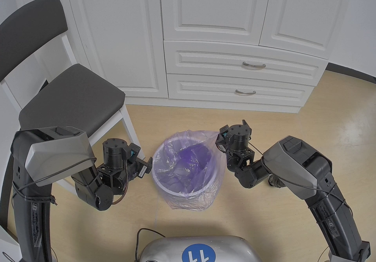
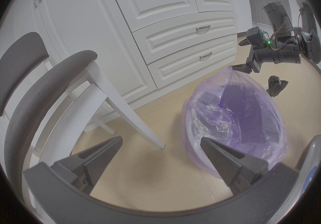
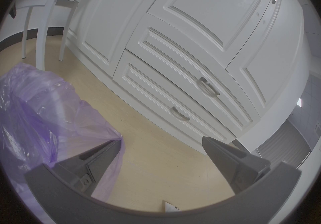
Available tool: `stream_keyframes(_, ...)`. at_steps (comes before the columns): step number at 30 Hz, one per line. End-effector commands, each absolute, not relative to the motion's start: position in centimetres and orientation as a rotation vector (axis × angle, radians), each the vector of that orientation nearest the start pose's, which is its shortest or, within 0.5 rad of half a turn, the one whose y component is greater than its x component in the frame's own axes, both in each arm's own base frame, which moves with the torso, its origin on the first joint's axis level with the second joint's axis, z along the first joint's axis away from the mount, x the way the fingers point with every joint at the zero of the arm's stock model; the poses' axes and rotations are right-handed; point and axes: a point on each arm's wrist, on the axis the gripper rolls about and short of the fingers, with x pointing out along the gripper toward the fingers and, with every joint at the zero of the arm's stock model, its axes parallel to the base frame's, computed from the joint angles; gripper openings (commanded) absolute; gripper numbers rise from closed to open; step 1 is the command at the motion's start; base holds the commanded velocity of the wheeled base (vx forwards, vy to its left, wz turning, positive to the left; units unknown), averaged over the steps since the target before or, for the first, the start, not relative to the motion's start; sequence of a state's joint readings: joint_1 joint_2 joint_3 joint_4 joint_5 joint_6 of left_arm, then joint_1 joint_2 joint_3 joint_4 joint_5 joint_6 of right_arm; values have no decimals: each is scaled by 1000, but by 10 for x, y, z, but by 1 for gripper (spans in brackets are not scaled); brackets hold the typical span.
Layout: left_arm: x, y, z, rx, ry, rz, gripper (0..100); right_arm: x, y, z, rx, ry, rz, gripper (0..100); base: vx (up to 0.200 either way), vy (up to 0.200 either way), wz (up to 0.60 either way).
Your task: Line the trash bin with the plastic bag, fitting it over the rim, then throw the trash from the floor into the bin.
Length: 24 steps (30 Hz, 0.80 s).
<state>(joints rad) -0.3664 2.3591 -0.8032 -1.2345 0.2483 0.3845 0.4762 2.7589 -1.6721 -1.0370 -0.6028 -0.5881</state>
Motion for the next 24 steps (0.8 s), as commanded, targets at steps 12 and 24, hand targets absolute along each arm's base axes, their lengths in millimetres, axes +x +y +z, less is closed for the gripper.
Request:
stream_keyframes(12,363,-135,2,482,290,-180,100,476,218,-42,-637,127,-87,100,0,0,0)
stream_keyframes(24,363,-135,2,483,293,-181,100,440,224,-10,-477,136,56,100,0,0,0)
